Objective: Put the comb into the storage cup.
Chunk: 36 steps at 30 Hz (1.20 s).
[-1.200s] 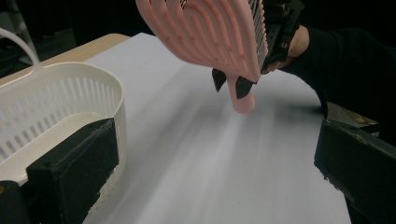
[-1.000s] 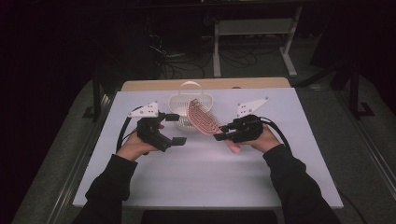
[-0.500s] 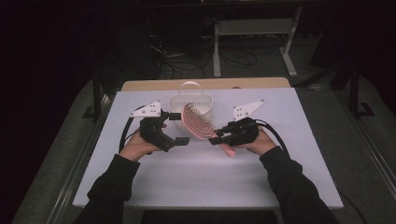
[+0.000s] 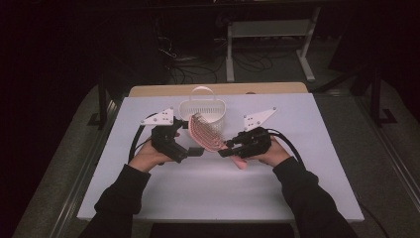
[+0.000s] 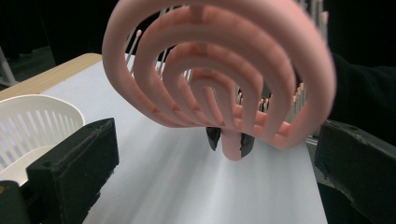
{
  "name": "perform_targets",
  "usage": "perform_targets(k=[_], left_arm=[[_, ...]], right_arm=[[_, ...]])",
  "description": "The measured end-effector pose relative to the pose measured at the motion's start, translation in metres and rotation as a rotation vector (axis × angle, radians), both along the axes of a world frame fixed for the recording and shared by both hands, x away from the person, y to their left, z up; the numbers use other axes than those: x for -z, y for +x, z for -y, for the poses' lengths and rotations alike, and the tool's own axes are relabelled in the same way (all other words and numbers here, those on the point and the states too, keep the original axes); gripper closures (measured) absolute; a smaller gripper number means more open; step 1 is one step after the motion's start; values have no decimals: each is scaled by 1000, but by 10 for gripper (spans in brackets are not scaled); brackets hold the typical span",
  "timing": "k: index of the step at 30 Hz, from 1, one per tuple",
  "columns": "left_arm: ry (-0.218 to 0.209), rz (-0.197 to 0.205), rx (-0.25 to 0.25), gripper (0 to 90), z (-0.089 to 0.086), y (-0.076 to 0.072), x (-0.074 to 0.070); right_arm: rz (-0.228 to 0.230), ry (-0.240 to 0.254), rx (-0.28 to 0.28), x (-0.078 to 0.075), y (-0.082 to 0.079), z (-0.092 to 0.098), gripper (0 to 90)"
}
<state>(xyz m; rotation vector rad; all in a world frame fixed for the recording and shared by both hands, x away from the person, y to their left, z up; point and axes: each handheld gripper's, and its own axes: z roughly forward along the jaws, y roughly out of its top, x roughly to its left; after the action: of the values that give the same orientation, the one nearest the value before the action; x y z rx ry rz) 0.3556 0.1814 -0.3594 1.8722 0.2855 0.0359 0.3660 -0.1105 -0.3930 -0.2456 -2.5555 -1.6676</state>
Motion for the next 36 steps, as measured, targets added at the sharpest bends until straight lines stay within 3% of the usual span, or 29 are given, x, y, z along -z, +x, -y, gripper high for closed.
perform_targets(k=[17, 28, 36], left_arm=[[-6, 1, 32, 2, 4, -1, 1], [-6, 13, 57, 123, 6, -3, 1], [-12, 11, 65, 145, 6, -3, 2]], right_arm=[[-2, -3, -32, 2, -3, -6, 685], [-5, -1, -43, 1, -4, -7, 685], [0, 5, -50, 1, -4, -7, 685]])
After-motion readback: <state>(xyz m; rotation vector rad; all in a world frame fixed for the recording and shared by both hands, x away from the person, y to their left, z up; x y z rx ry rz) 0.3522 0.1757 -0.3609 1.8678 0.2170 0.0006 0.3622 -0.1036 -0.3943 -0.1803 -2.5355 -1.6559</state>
